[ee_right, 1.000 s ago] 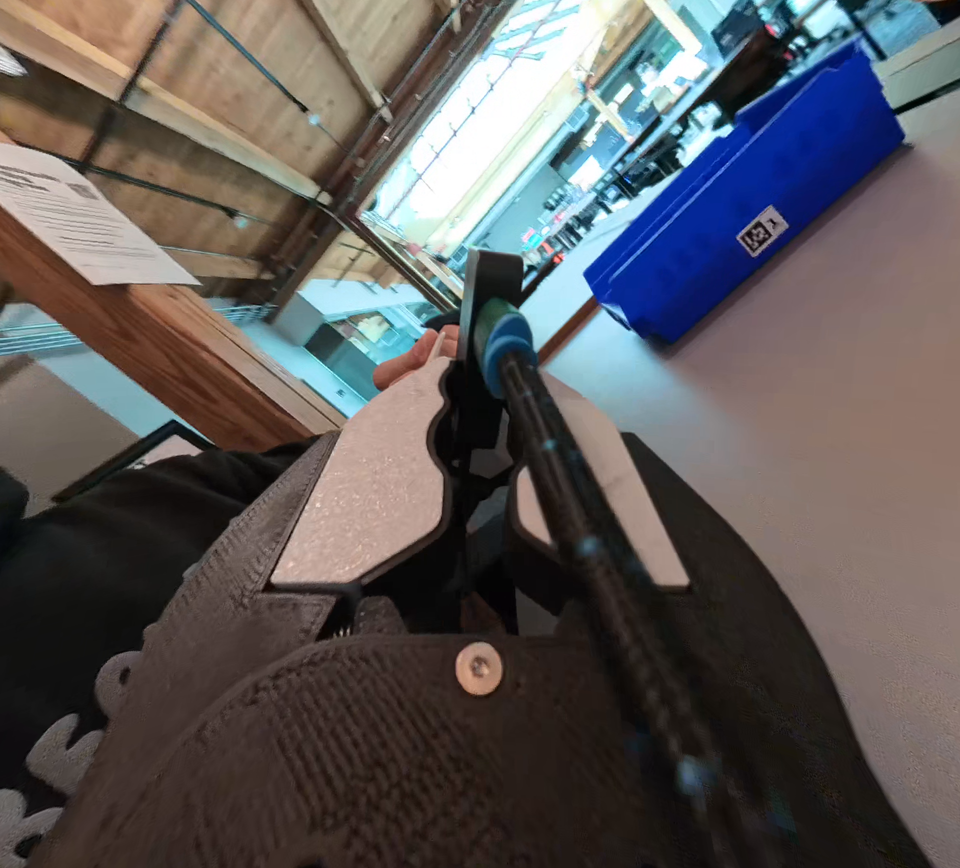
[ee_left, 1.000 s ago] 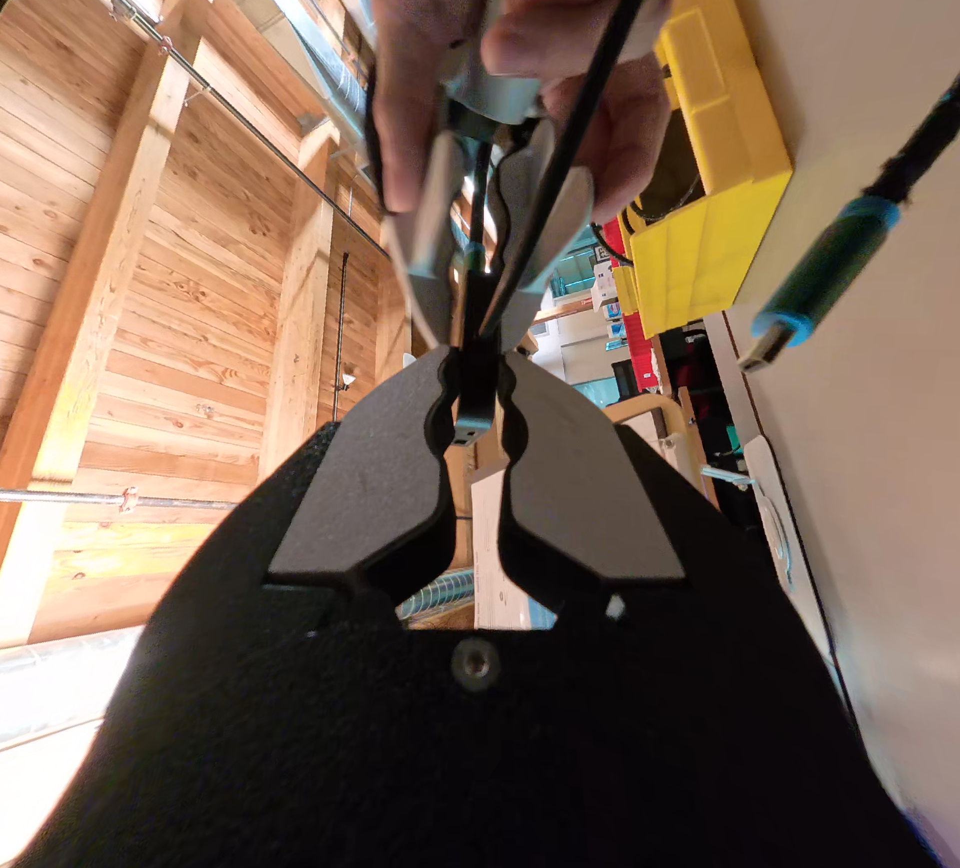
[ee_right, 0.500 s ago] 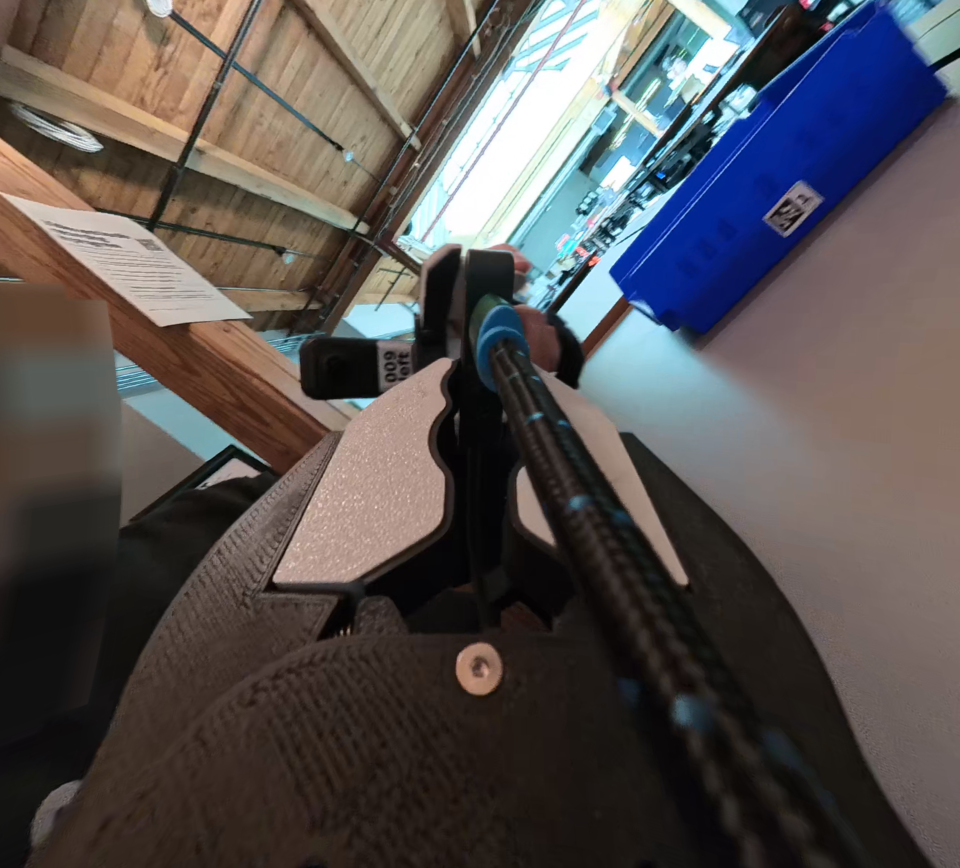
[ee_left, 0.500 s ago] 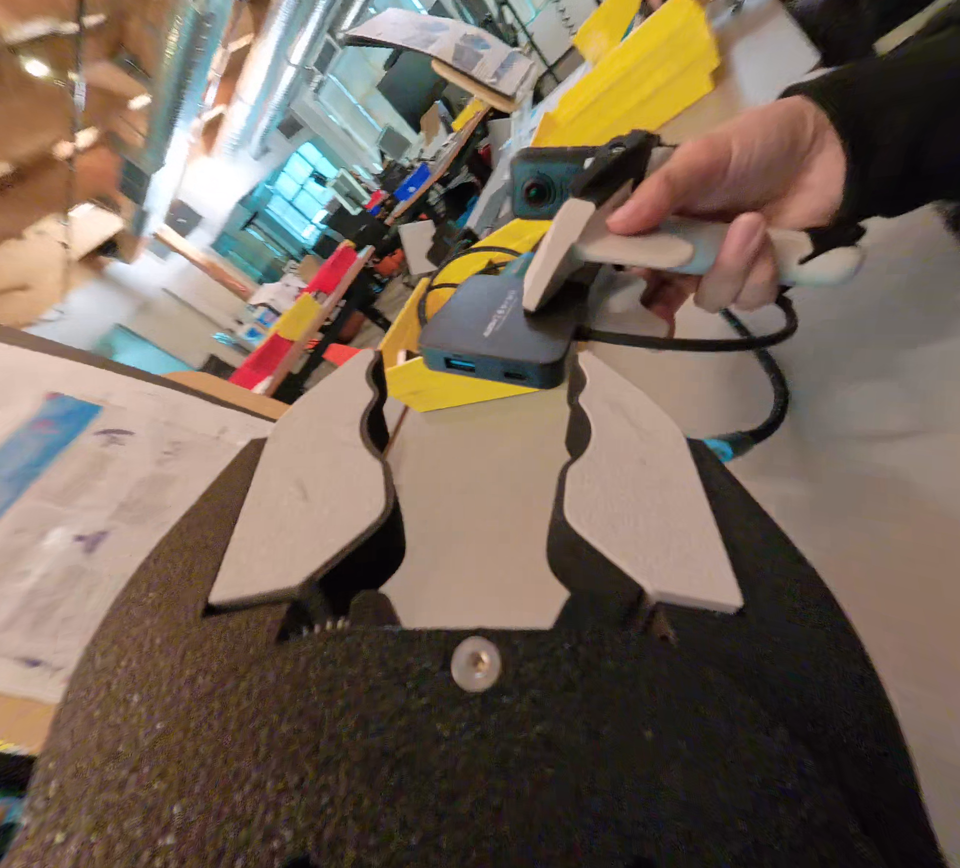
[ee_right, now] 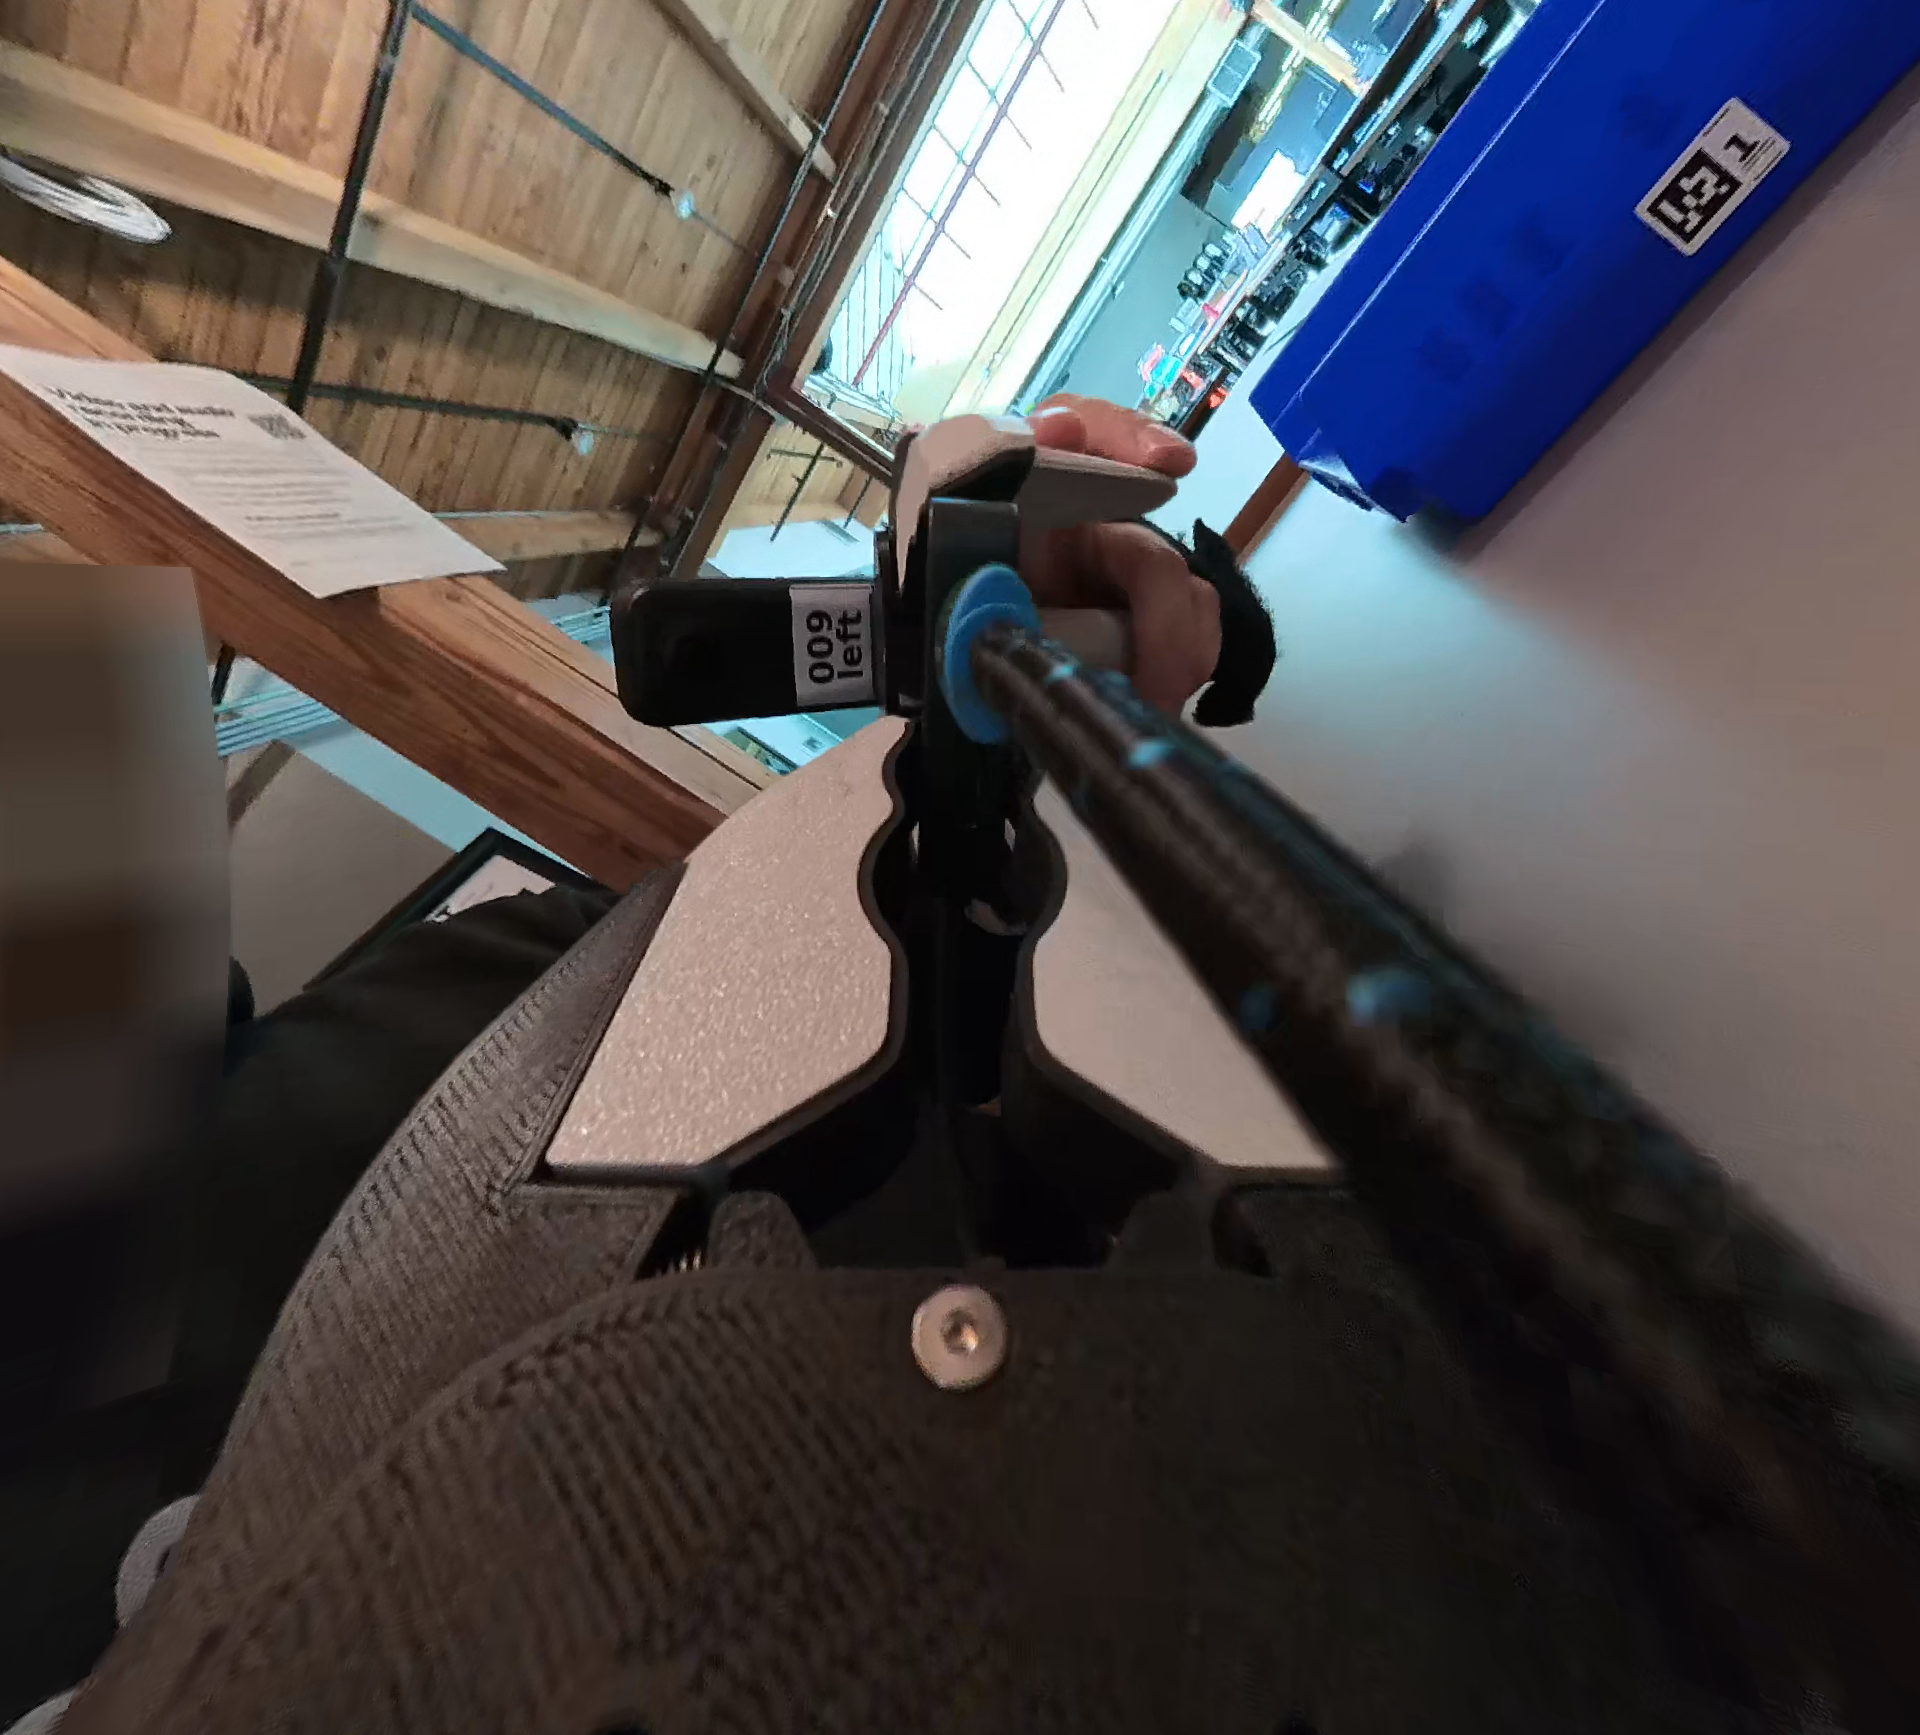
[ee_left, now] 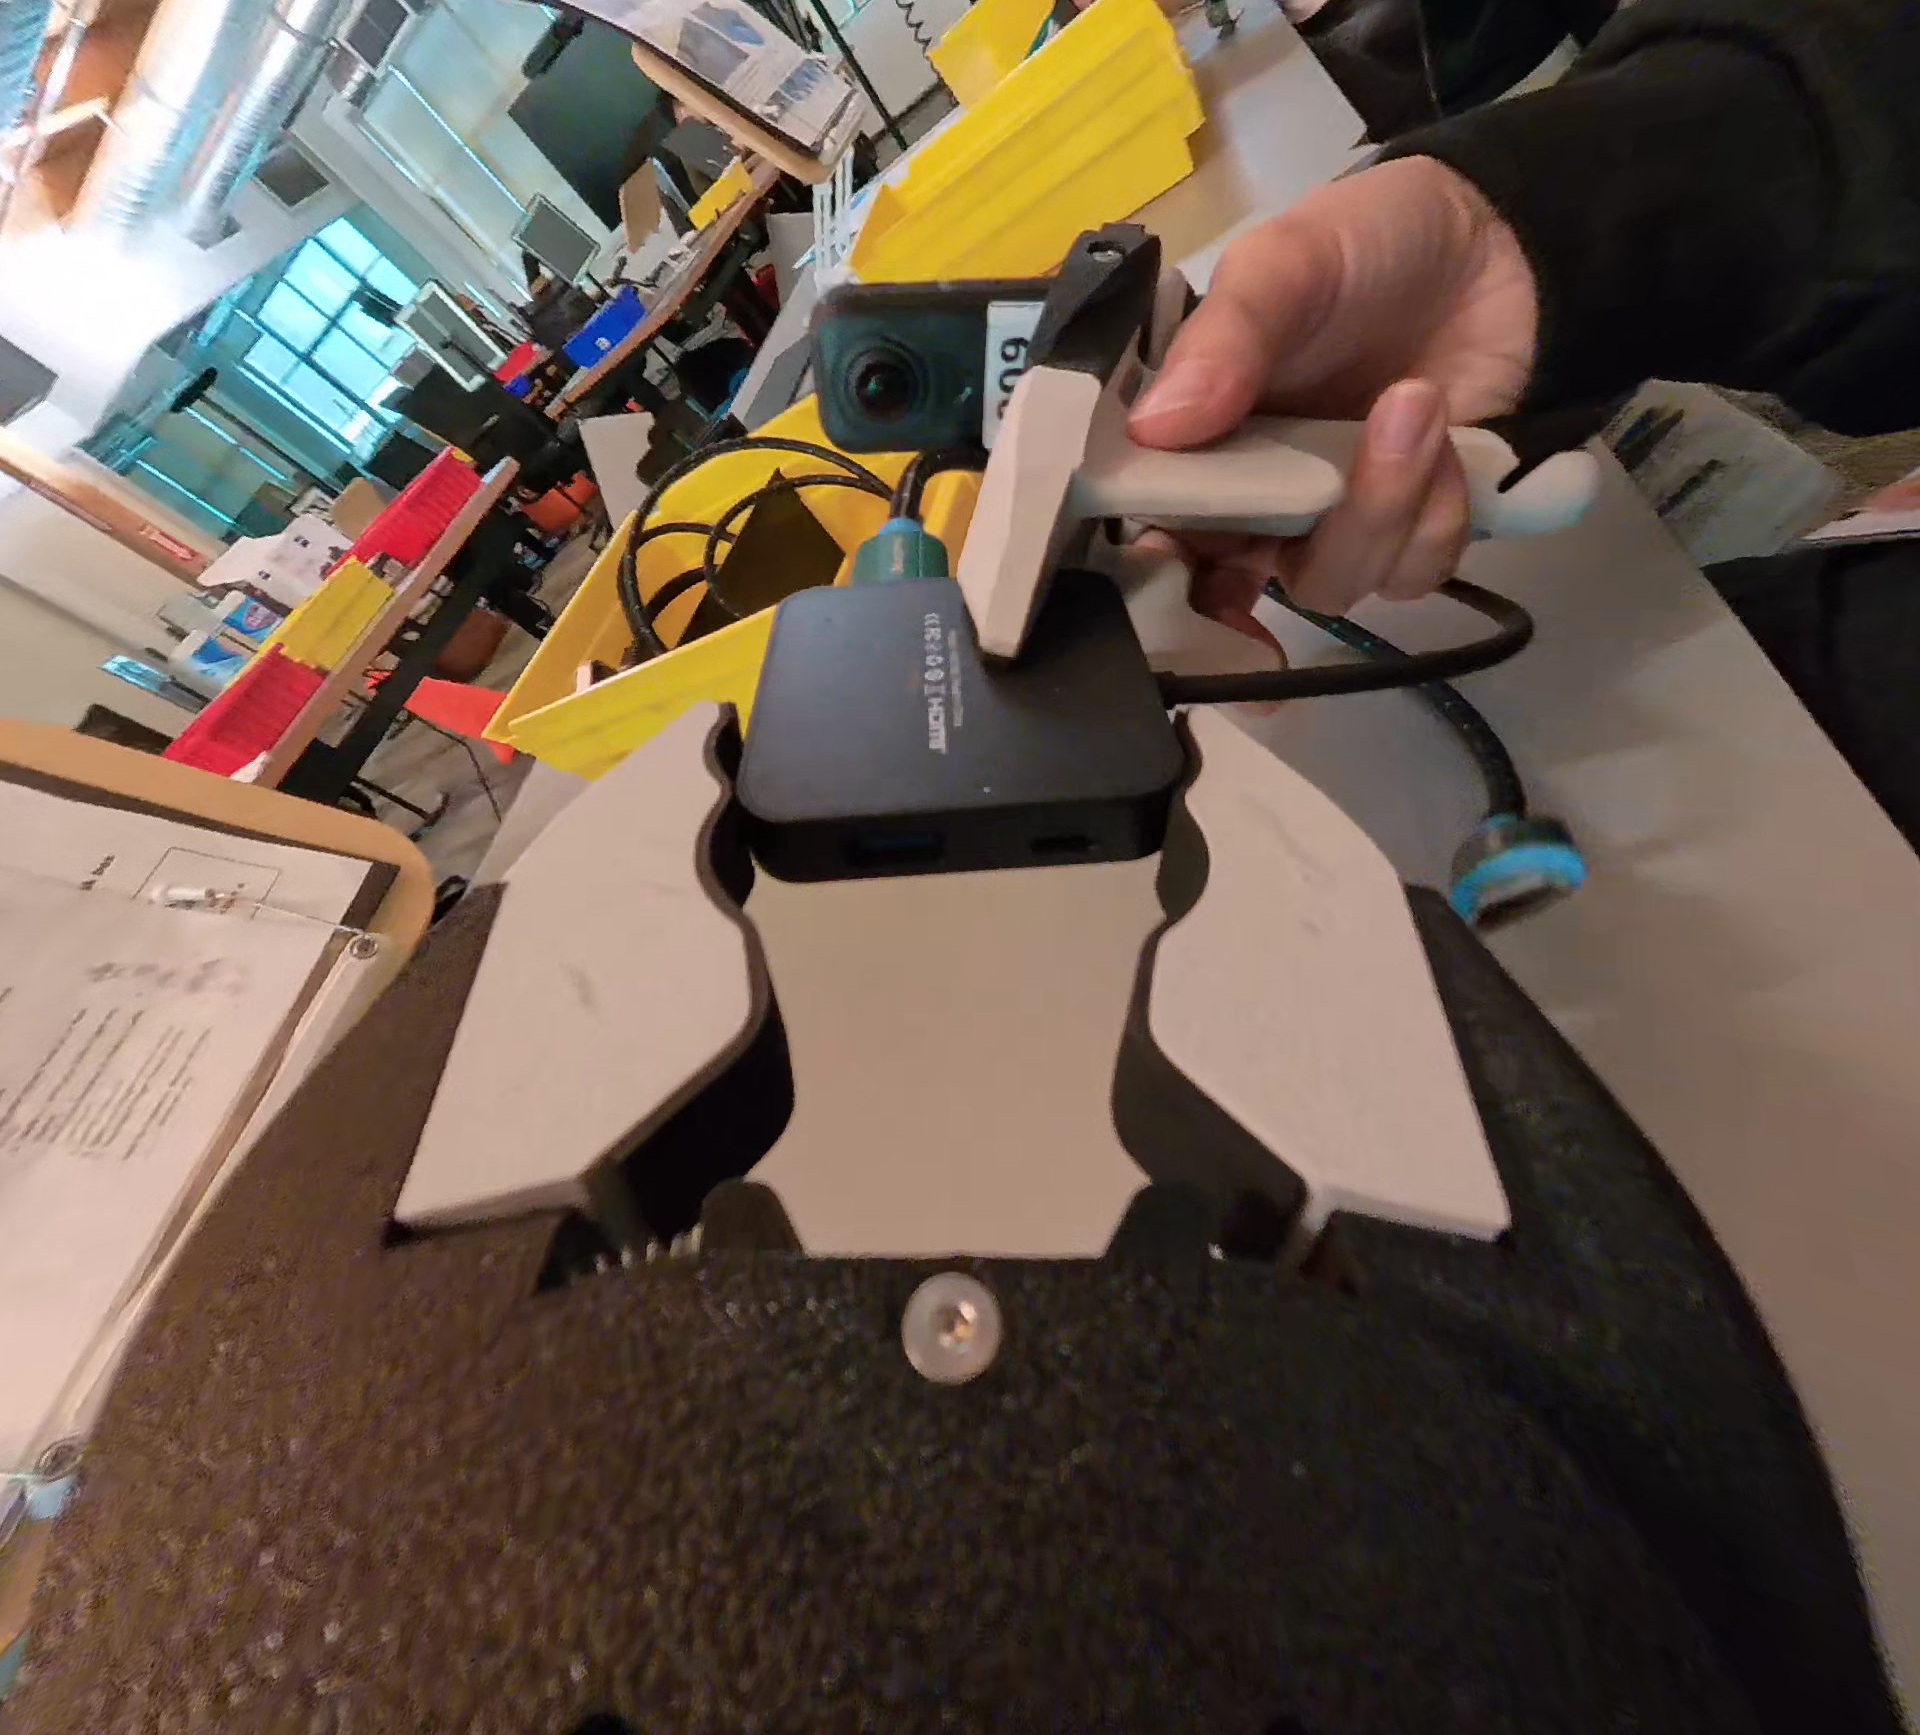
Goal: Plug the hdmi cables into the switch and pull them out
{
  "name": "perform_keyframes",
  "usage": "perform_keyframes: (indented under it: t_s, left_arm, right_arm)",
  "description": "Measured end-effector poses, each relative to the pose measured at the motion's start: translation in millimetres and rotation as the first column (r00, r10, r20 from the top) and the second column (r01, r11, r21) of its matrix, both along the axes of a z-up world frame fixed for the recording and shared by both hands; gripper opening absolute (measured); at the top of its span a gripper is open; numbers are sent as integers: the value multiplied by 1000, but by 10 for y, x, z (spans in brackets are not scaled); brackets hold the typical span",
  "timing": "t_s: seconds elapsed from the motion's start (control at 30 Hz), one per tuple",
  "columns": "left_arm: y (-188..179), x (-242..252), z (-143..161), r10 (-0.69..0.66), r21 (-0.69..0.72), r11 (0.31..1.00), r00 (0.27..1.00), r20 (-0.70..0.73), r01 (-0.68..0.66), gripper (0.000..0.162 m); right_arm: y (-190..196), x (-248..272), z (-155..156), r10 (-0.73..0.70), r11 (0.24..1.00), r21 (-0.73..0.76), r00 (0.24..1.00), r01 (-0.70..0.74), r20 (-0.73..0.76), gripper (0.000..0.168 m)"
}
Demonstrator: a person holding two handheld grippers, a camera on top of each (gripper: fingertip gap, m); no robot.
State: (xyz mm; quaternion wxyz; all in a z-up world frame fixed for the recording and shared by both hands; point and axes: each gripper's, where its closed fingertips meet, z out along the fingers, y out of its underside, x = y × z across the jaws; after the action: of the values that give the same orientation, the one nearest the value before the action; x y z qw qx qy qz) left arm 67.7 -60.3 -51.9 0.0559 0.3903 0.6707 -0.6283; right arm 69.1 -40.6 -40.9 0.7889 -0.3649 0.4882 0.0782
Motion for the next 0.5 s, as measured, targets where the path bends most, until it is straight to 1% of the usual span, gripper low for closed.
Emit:
perform_keyframes:
  t_s: [0.17,0.33,0.37,0.43,0.5]
  left_arm:
    - [-19,14,-52,14,-28,1000,999,-45,-15,76]
    - [-49,65,-102,76,-88,993,995,-59,-81,76]
    - [-59,74,-125,83,-65,994,993,-85,-88,76]
    - [-81,88,-198,81,31,997,984,-156,-77,76]
    - [-95,99,-228,64,56,997,982,-178,-55,76]
  right_arm:
    - [-20,21,-59,-11,1000,14,1000,12,-19,14]
    - [-64,68,-103,-51,999,18,998,51,-31,15]
    - [-77,76,-117,-58,998,18,998,59,-37,15]
    - [-109,92,-172,-68,997,19,996,69,-66,15]
    - [-118,93,-203,-68,998,-21,995,67,-71,16]
